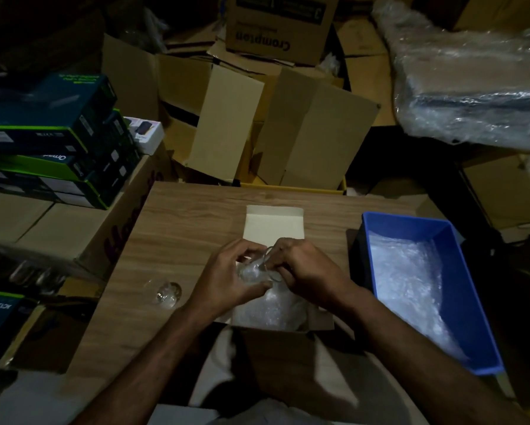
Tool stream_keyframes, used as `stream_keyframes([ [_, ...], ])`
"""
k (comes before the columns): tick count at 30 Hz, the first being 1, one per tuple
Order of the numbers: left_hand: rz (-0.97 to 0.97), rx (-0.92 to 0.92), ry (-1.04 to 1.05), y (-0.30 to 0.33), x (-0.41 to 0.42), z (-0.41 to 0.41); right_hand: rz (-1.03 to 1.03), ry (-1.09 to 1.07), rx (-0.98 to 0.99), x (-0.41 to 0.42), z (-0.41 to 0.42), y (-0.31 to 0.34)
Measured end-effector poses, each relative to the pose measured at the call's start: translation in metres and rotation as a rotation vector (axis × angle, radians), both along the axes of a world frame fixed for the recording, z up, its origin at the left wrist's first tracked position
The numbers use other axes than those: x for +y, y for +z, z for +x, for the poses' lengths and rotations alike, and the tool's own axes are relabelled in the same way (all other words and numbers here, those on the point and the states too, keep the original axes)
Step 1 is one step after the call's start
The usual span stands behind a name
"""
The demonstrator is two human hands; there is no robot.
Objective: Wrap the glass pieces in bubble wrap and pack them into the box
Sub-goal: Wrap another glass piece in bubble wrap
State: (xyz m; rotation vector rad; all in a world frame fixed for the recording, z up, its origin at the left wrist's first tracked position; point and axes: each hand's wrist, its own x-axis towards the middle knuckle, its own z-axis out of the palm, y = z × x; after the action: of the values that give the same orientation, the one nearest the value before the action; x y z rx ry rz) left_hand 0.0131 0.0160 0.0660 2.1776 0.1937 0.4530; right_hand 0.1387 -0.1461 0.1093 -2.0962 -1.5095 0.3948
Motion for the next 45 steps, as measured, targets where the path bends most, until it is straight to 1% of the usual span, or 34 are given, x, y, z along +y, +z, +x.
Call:
stream_keyframes([
  [3,-0.015,0.010,-0.006,-0.004,-0.011,-0.001,0.041,-0.016,0.055,-0.006,0.001,-0.001],
  [6,-0.057,0.013,0.037,-0.007,-0.019,-0.004,0.092,-0.104,0.146,-0.012,-0.001,-0.007],
  [7,-0.073,0.018,0.046,-0.008,-0.020,-0.004,0.117,-0.131,0.145,-0.013,-0.001,-0.010],
  [9,-0.121,0.025,0.054,-0.012,-0.022,-0.004,0.131,-0.152,0.042,-0.016,0.001,-0.016],
  [11,-0.222,0.035,0.082,-0.018,-0.023,-0.004,0.079,-0.149,-0.061,-0.024,0.007,-0.023],
  [14,-0.372,0.038,0.153,-0.028,-0.023,-0.007,0.012,-0.083,-0.099,-0.045,0.013,-0.033],
  [16,-0.422,0.053,0.141,-0.036,-0.023,-0.007,0.034,-0.027,-0.061,-0.053,0.010,-0.038],
  [21,-0.565,0.138,0.103,-0.050,-0.028,-0.002,0.131,-0.039,0.033,-0.049,0.014,-0.043],
  [24,-0.606,0.258,0.021,-0.053,-0.018,-0.001,0.149,-0.021,0.095,-0.048,0.016,-0.052],
  [25,-0.539,0.311,-0.009,-0.053,-0.013,-0.002,0.133,-0.025,0.120,-0.048,0.016,-0.056],
  [26,-0.386,0.348,-0.011,-0.055,-0.007,-0.003,0.096,-0.043,0.139,-0.047,0.016,-0.061],
  [29,0.274,0.431,0.001,-0.071,0.008,-0.006,-0.072,-0.140,0.173,-0.045,0.018,-0.080],
  [30,0.434,0.478,-0.014,-0.078,0.010,-0.004,-0.136,-0.172,0.173,-0.043,0.018,-0.087],
  [31,0.554,0.543,-0.037,-0.085,0.010,-0.003,-0.195,-0.199,0.169,-0.041,0.018,-0.093],
  [33,0.716,0.664,-0.083,-0.098,0.007,-0.001,-0.318,-0.237,0.163,-0.032,0.019,-0.101],
  [35,0.786,0.710,-0.091,-0.107,0.007,-0.001,-0.413,-0.234,0.140,-0.022,0.019,-0.108],
  [38,0.774,0.721,-0.032,-0.112,0.006,-0.004,-0.500,-0.243,0.096,-0.010,0.017,-0.117],
  [40,0.743,0.714,-0.022,-0.115,0.006,-0.005,-0.503,-0.288,0.042,-0.004,0.012,-0.124],
  [43,0.718,0.624,-0.028,-0.114,0.007,-0.008,-0.473,-0.377,-0.050,0.003,-0.001,-0.134],
  [45,0.731,0.578,-0.028,-0.113,0.007,-0.010,-0.469,-0.396,-0.087,0.006,-0.007,-0.139],
])
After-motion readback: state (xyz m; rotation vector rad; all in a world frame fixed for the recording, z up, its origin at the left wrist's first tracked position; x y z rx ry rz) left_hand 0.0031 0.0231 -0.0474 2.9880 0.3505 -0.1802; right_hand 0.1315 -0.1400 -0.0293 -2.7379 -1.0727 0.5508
